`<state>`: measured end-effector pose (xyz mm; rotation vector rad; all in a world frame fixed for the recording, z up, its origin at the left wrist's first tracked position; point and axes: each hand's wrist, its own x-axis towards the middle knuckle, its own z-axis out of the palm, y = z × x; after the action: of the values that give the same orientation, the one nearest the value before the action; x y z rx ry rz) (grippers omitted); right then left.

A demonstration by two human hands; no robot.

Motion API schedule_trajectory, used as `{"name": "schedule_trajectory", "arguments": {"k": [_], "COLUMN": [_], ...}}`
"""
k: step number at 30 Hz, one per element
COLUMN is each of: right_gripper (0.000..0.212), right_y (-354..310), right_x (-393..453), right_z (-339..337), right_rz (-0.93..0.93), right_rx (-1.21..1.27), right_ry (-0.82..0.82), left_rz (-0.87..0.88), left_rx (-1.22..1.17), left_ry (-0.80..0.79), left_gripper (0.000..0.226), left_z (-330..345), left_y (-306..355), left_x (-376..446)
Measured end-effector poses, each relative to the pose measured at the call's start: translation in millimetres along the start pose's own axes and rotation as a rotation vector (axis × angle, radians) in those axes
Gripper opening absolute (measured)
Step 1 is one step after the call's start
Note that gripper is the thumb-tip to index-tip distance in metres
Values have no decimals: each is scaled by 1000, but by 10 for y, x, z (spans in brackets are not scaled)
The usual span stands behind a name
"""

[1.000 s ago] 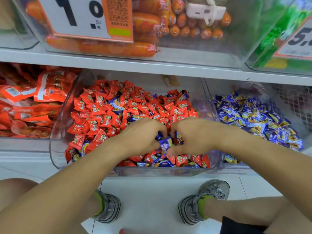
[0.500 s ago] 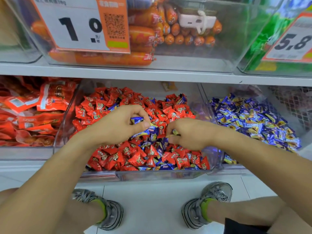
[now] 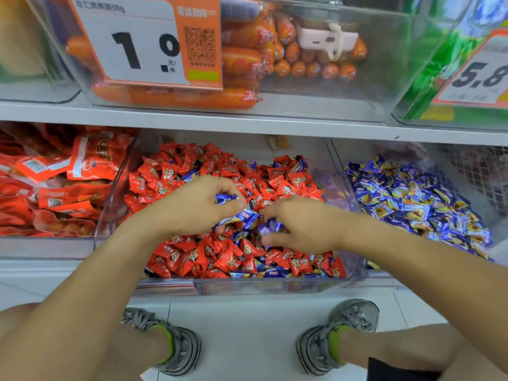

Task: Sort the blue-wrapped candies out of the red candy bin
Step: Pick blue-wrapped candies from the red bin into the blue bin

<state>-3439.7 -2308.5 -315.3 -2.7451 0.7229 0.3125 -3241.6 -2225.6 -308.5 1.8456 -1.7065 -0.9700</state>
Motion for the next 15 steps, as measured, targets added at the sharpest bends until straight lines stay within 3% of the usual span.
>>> {"name": "schedule_trajectory", "arguments": {"k": [2, 4, 8, 12, 15], "right_gripper": [25, 9, 35, 28, 48], "right_y": [62, 136, 95, 125, 145], "right_x": [-41, -49, 3, 76, 115], "right_z": [-104, -160, -181, -133, -43], "right_rz": [55, 99, 68, 46, 64], "right_rx": [-31, -22, -56, -92, -177], "right_ry": [64, 21, -138, -122, -99], "left_rz": [11, 19, -2, 3, -10], "left_rx": [22, 55, 95, 89, 94], "left_ry": [1, -16, -30, -35, -64], "left_gripper": [16, 17, 18, 19, 19], "left_z": [-3, 6, 9, 8, 10], "left_y": [-7, 3, 20, 34, 40], "left_x": [-12, -7, -14, -36, -37]}}
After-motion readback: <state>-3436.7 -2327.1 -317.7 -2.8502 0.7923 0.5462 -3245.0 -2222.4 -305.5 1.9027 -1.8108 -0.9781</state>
